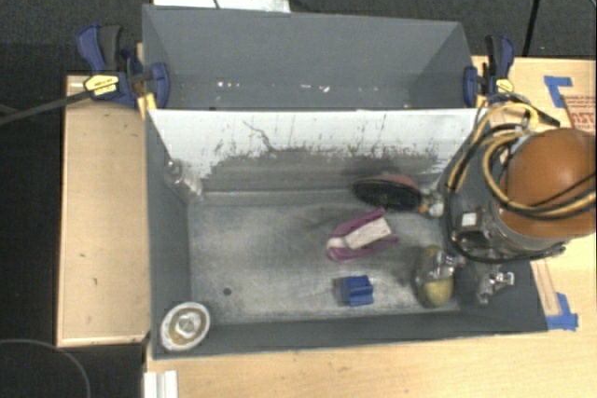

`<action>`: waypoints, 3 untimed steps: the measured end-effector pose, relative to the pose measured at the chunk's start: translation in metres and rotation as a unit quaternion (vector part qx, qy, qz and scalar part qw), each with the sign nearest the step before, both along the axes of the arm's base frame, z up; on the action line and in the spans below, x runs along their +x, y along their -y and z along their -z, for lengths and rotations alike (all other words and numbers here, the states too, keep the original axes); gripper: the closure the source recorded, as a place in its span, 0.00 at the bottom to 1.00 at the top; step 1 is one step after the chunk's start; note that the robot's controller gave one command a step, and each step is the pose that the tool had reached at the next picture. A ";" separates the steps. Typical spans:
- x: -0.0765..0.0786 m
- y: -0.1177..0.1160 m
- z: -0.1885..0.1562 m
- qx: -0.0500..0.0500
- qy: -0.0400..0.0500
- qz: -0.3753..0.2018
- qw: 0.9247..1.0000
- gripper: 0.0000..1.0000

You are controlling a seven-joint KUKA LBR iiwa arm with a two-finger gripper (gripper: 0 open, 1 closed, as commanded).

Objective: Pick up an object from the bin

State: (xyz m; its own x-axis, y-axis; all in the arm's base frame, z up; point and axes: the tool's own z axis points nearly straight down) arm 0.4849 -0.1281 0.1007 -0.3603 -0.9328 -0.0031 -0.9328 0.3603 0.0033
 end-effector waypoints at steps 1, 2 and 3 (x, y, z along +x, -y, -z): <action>0.021 0.008 -0.011 0.002 0.001 -0.001 1.000 0.00; 0.018 0.002 0.003 0.008 0.006 -0.083 0.997 0.00; 0.024 -0.002 0.011 0.011 0.008 -0.132 0.991 0.00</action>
Offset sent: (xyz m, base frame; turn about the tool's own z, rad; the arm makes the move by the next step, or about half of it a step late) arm 0.0198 -0.0128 0.0111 -0.0050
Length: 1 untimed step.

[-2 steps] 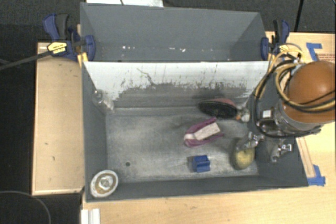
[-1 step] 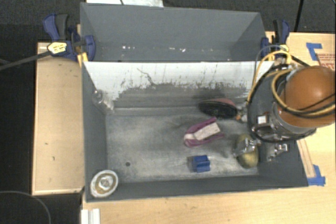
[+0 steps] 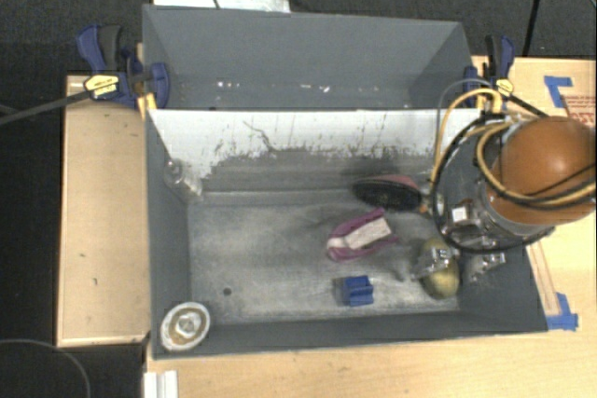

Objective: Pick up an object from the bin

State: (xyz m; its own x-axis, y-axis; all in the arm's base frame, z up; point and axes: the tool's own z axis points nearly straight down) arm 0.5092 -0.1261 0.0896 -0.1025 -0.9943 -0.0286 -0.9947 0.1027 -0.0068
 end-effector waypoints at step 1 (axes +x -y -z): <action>-0.002 0.015 0.001 -0.012 -0.003 0.006 1.000 1.00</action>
Offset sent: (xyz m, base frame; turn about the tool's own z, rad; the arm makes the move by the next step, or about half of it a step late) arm 0.0000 0.0000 0.0000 0.0000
